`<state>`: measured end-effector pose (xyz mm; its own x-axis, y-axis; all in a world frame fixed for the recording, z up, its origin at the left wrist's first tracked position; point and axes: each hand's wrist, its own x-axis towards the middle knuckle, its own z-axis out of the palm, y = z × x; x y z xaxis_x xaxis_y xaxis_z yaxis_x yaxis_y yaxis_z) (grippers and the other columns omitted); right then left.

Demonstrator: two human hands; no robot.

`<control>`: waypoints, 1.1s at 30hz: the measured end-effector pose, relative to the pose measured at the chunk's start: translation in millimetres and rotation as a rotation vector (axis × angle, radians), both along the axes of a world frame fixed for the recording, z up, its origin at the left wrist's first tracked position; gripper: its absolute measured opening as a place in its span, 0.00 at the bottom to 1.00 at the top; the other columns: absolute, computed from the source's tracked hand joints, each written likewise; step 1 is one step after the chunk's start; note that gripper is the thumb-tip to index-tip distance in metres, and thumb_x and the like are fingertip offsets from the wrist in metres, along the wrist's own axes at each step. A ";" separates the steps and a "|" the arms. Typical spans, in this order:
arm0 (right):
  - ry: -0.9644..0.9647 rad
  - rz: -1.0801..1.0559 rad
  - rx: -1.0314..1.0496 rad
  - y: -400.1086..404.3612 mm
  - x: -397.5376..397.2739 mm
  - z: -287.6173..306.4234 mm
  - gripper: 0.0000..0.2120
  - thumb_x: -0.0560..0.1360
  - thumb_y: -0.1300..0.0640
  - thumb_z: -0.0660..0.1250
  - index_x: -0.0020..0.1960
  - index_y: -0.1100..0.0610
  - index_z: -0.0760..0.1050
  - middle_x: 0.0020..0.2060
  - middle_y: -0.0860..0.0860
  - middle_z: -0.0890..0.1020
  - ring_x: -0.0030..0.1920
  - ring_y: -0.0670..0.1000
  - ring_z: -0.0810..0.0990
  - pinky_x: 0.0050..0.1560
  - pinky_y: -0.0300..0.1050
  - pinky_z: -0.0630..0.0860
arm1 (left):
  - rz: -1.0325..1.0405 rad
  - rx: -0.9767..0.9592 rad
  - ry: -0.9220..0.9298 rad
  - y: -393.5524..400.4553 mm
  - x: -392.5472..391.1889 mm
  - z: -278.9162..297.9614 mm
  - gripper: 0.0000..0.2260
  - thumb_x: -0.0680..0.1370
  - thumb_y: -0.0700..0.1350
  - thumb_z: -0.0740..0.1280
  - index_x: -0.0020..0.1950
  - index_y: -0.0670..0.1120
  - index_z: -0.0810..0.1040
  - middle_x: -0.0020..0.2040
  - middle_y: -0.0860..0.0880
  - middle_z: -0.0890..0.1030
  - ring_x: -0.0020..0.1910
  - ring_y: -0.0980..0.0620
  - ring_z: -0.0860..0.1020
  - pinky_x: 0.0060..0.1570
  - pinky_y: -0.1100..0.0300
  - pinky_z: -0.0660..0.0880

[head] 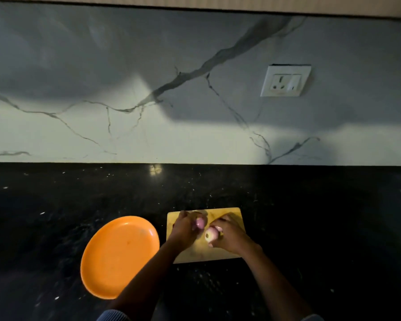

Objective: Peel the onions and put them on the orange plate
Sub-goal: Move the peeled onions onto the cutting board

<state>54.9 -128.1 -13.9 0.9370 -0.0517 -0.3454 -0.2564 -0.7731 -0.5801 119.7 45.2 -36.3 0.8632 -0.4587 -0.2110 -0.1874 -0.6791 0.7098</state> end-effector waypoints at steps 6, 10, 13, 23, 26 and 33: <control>0.032 -0.006 -0.007 -7.5 1.4 -5.5 0.39 0.65 0.51 0.82 0.73 0.50 0.71 0.72 0.50 0.65 0.73 0.52 0.64 0.72 0.46 0.65 | -0.005 -0.085 0.008 13.7 -1.7 2.8 0.23 0.76 0.39 0.73 0.70 0.47 0.74 0.62 0.47 0.71 0.58 0.51 0.75 0.53 0.75 0.68; 0.032 0.002 -0.015 -9.4 4.3 -6.7 0.40 0.64 0.53 0.83 0.72 0.49 0.71 0.70 0.50 0.67 0.72 0.52 0.65 0.71 0.45 0.66 | 0.013 -0.124 -0.019 16.8 -5.9 2.0 0.20 0.75 0.38 0.73 0.66 0.47 0.77 0.57 0.51 0.72 0.57 0.52 0.74 0.50 0.79 0.67; -0.003 -0.014 -0.008 -8.4 5.8 -8.2 0.38 0.62 0.53 0.83 0.69 0.50 0.73 0.67 0.49 0.71 0.69 0.51 0.68 0.68 0.45 0.68 | -0.022 -0.137 -0.018 15.2 -5.5 -0.1 0.17 0.75 0.38 0.73 0.63 0.49 0.77 0.55 0.55 0.73 0.59 0.49 0.75 0.54 0.68 0.71; 0.070 0.008 0.078 -20.4 2.9 -4.8 0.44 0.66 0.56 0.81 0.77 0.47 0.64 0.74 0.49 0.65 0.71 0.50 0.67 0.67 0.41 0.68 | -0.008 -0.138 0.039 15.8 -3.8 0.4 0.24 0.75 0.39 0.73 0.67 0.55 0.72 0.64 0.48 0.76 0.61 0.51 0.76 0.59 0.62 0.74; 0.087 0.010 0.073 -24.4 2.1 -2.5 0.45 0.68 0.56 0.81 0.78 0.46 0.62 0.76 0.48 0.62 0.73 0.50 0.66 0.67 0.42 0.67 | 0.005 -0.122 0.076 13.0 -3.8 0.5 0.23 0.76 0.42 0.71 0.69 0.55 0.72 0.64 0.49 0.75 0.62 0.52 0.75 0.61 0.61 0.72; 0.044 -0.011 0.078 -23.2 1.3 3.2 0.39 0.72 0.50 0.77 0.78 0.44 0.62 0.76 0.48 0.63 0.73 0.51 0.66 0.71 0.47 0.68 | 0.063 -0.092 0.116 9.8 -1.1 -6.2 0.23 0.76 0.41 0.73 0.68 0.53 0.72 0.65 0.47 0.74 0.59 0.52 0.76 0.56 0.64 0.71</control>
